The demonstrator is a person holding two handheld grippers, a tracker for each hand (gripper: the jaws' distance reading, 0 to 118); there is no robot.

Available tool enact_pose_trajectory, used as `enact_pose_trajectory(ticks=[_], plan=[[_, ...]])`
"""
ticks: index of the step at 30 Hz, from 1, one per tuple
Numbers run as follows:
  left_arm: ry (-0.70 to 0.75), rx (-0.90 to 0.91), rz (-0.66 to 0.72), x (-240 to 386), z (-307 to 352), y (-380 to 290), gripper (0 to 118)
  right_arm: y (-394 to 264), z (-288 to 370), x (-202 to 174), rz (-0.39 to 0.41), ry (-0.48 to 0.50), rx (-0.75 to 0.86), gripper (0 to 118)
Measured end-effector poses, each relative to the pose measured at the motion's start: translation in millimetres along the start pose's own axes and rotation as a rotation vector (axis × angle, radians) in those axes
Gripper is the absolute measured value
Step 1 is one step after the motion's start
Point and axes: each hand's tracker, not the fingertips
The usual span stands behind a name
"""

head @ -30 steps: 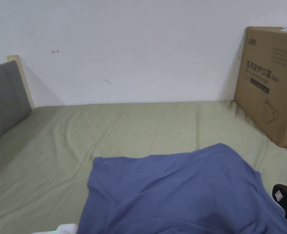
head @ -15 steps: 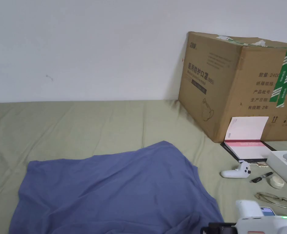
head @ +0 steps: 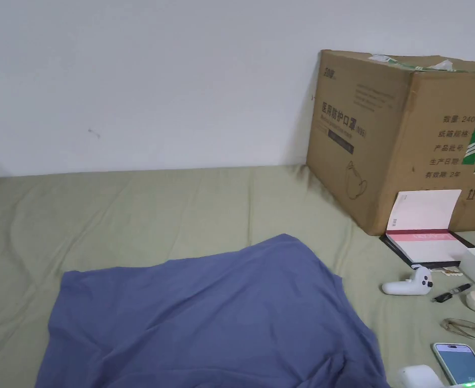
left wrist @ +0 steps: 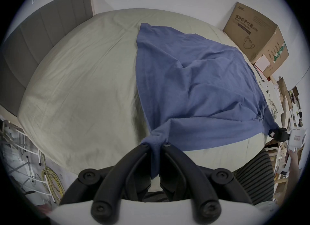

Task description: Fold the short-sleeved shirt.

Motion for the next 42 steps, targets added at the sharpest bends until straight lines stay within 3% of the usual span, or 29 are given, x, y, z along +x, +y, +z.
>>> enact_pose_trajectory(ticks=[7, 13, 17, 23, 29, 30, 31, 32, 33, 34, 35, 42], plan=[[-0.085, 0.025, 0.074, -13, 27, 4, 6, 1, 35, 13, -0.097, 0.081, 0.074, 5], [-0.104, 0.024, 0.073, -11, 41, 31, 6, 23, 64, 18, -0.115, 0.124, 0.087, 5], [-0.105, -0.011, 0.089, -10, 20, 73, 6, 75, 63, 23, -0.123, 0.135, 0.090, 5], [-0.114, -0.051, 0.121, -9, -34, 145, 6, 179, 14, 26, -0.099, 0.100, 0.059, 5], [-0.111, -0.105, 0.171, -16, -88, 199, 7, 253, -63, 40, -0.172, 0.056, -0.005, 5], [-0.106, -0.117, 0.176, -16, -94, 202, 11, 259, -72, 41, -0.186, 0.059, -0.009, 5], [-0.095, -0.126, 0.184, -18, -100, 205, 23, 262, -79, 39, -0.203, 0.053, -0.013, 6], [-0.078, -0.124, 0.184, -19, -104, 207, 52, 265, -86, 37, -0.217, 0.040, -0.009, 19], [-0.056, -0.119, 0.183, -20, -106, 208, 79, 266, -90, 35, -0.221, 0.027, -0.003, 51], [-0.039, -0.114, 0.183, -21, -107, 208, 101, 266, -92, 33, -0.226, -0.012, 0.012, 92], [-0.038, -0.105, 0.185, -24, -107, 207, 106, 265, -94, 33, -0.223, -0.055, 0.015, 117], [-0.139, 0.114, 0.242, -18, -51, 191, 104, 236, -47, 12, -0.179, -0.069, 0.239, 117]])
